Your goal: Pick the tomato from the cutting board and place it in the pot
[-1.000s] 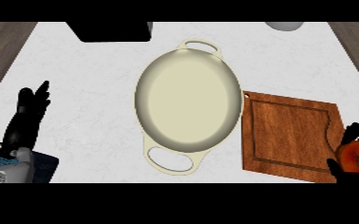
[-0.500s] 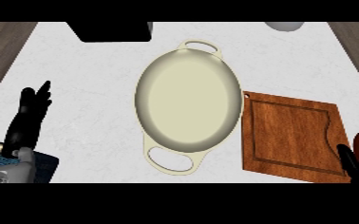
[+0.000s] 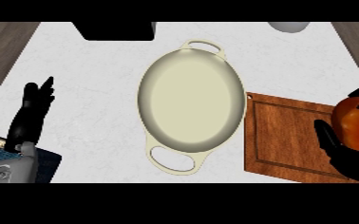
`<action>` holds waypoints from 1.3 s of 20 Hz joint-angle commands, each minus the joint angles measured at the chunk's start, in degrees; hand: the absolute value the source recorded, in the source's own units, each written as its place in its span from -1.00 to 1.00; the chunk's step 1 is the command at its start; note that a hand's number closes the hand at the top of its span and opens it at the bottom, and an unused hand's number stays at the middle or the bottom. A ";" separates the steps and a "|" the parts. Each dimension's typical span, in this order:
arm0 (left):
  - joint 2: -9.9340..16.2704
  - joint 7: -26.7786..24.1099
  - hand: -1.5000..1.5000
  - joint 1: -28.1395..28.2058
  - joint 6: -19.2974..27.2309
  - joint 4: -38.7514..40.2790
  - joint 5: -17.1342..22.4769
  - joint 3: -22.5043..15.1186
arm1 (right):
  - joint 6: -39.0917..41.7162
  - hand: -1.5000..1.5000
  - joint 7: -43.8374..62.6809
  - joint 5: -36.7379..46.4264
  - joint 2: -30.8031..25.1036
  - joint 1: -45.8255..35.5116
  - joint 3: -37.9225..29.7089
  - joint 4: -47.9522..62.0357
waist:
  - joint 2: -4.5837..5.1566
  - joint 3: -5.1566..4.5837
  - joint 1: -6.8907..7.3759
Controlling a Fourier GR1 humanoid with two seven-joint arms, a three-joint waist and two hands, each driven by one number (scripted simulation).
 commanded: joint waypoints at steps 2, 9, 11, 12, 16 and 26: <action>-1.03 -2.37 0.00 -1.23 0.94 3.62 -1.30 -0.70 | 7.83 1.00 15.34 -4.64 3.14 -17.73 5.34 1.73 | 0.17 -0.03 0.37; -0.18 1.63 0.00 1.12 -1.23 -3.77 0.15 -0.62 | 4.48 1.00 18.55 0.97 14.00 -29.14 14.31 20.33 | 0.21 0.13 1.01; 0.45 0.72 0.00 -0.98 -0.84 0.11 0.47 1.05 | 6.41 1.00 22.15 1.08 16.85 -33.93 15.07 22.77 | 0.18 0.11 0.44; -1.12 0.37 0.00 -1.82 1.19 0.84 -1.87 -0.73 | 3.62 1.00 19.85 4.15 18.19 -30.47 18.36 23.85 | 0.25 0.14 0.24; -1.02 -0.20 0.00 1.49 -0.64 -2.28 -0.60 -0.79 | 4.01 1.00 18.89 3.20 22.28 -32.72 17.99 32.35 | 0.19 0.15 0.57; -2.26 -1.19 0.00 3.59 0.37 -2.65 -1.07 -0.59 | -14.11 -1.00 8.35 1.00 28.08 -24.72 17.60 47.12 | 0.40 0.20 0.69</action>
